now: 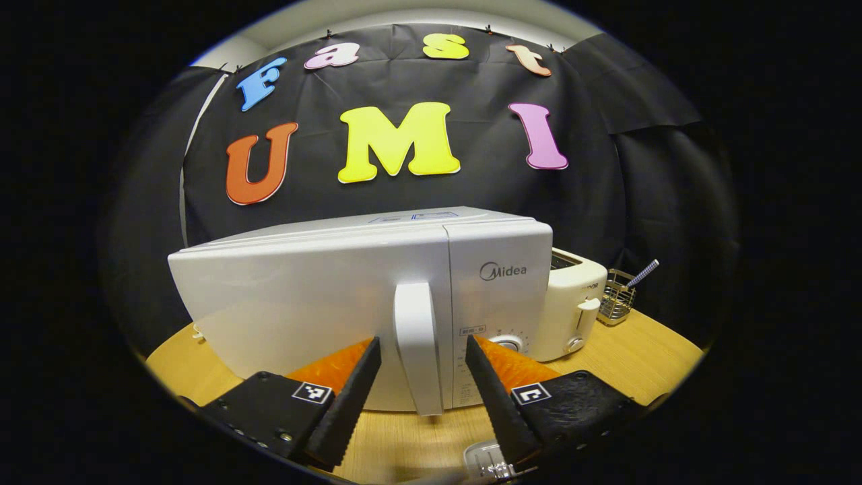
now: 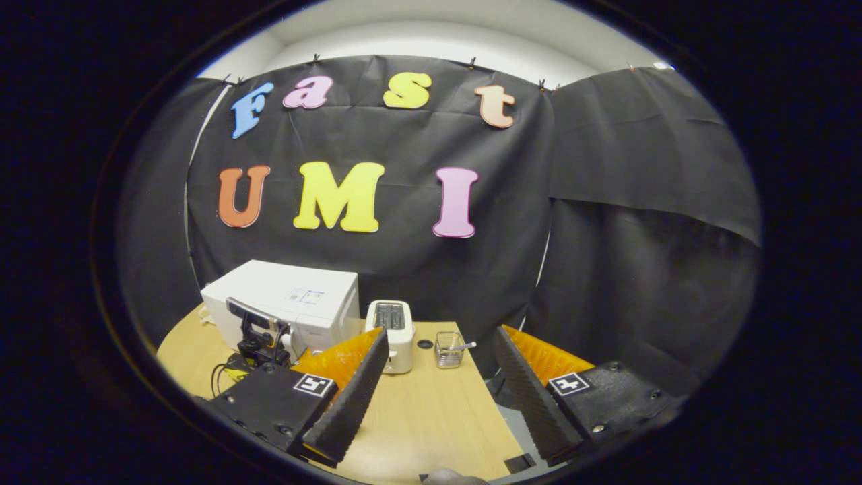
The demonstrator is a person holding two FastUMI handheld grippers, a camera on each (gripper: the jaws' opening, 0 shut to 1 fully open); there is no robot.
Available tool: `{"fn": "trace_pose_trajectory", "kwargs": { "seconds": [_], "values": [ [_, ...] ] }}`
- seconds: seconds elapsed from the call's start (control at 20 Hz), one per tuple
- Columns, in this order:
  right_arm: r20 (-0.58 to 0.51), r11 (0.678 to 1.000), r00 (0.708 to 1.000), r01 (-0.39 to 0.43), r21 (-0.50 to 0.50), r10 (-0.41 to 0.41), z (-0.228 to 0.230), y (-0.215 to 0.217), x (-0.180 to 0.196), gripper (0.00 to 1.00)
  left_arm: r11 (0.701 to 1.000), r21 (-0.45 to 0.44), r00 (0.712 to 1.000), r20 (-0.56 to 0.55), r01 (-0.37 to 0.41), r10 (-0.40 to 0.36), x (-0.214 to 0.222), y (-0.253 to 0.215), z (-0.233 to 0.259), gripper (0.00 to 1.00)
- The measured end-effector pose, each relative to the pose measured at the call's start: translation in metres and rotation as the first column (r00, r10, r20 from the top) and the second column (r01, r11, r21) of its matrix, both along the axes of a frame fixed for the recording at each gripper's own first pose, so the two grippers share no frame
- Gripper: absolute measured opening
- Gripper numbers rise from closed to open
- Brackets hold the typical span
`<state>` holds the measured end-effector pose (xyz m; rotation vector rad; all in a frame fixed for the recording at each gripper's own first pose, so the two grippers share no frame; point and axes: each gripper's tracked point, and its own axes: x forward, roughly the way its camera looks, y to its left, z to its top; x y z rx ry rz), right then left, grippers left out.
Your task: Open the microwave oven with the left hand, put the food in, and close the microwave oven.
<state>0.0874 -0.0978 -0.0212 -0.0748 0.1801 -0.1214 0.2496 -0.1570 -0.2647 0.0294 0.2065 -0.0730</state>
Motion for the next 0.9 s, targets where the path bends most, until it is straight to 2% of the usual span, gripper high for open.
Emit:
{"fn": "trace_pose_trajectory", "kwargs": {
  "seconds": [0.05,0.1,0.15,0.2,0.25,0.3,0.35,0.4,0.45,0.5,0.55,0.65,0.75,0.9],
  "values": [
    [-0.004,1.000,1.000,-0.008,-0.003,0.007,-0.002,0.002,0.003,1.00,1.000,0.007,1.000,0.009,-0.013,0.013,-0.001,0.004,0.002,0.69],
    [-0.006,1.000,1.000,-0.014,-0.008,0.014,-0.002,0.004,0.005,1.00,1.000,-0.008,1.000,0.001,-0.003,0.003,0.000,0.003,0.000,0.60],
    [-0.004,1.000,1.000,-0.018,-0.005,0.018,-0.002,0.005,0.006,1.00,1.000,-0.019,1.000,0.004,0.020,-0.020,0.001,-0.002,0.000,0.43],
    [-0.002,1.000,1.000,-0.021,0.000,0.021,-0.001,0.006,0.007,1.00,0.999,-0.023,1.000,-0.005,0.024,-0.024,-0.002,-0.004,-0.002,0.40],
    [0.000,1.000,1.000,-0.025,0.002,0.025,-0.002,0.008,0.007,1.00,0.999,-0.024,0.999,-0.020,0.027,-0.028,-0.001,-0.003,-0.005,0.28],
    [-0.001,1.000,1.000,-0.027,0.001,0.027,-0.003,0.009,0.008,1.00,0.999,-0.037,0.999,-0.023,0.030,-0.031,-0.003,-0.002,-0.004,0.28],
    [0.000,1.000,1.000,-0.029,0.000,0.029,-0.003,0.010,0.009,1.00,0.998,-0.053,0.999,-0.036,0.031,-0.033,-0.003,-0.002,-0.004,0.12],
    [-0.001,1.000,1.000,-0.029,-0.001,0.029,-0.003,0.011,0.010,0.91,0.997,-0.068,0.998,-0.057,0.035,-0.039,-0.005,-0.003,-0.006,0.24],
    [-0.004,0.999,0.999,-0.033,0.002,0.033,-0.005,0.011,0.010,1.00,0.997,-0.070,0.998,-0.055,0.033,-0.037,-0.006,-0.003,-0.004,0.23],
    [-0.007,0.999,0.999,-0.035,0.003,0.035,-0.006,0.013,0.009,1.00,0.997,-0.071,0.998,-0.056,0.036,-0.040,-0.010,-0.002,0.000,0.23],
    [-0.008,0.999,0.999,-0.040,0.003,0.040,-0.006,0.014,0.009,1.00,0.997,-0.073,0.997,-0.063,0.033,-0.038,-0.006,-0.003,-0.005,0.18],
    [-0.009,0.999,0.999,-0.045,-0.004,0.045,-0.007,0.015,0.009,1.00,0.998,-0.055,0.997,-0.067,0.022,-0.026,-0.006,-0.002,-0.005,0.18],
    [-0.014,0.999,0.999,-0.053,-0.011,0.053,-0.007,0.017,0.007,1.00,0.997,-0.072,0.997,-0.066,0.022,-0.027,-0.006,0.000,-0.004,0.10],
    [-0.018,0.998,0.998,-0.061,-0.027,0.060,-0.009,0.018,0.004,1.00,0.996,-0.088,0.998,-0.066,0.019,-0.025,-0.007,-0.001,-0.005,0.09]
  ]
}}
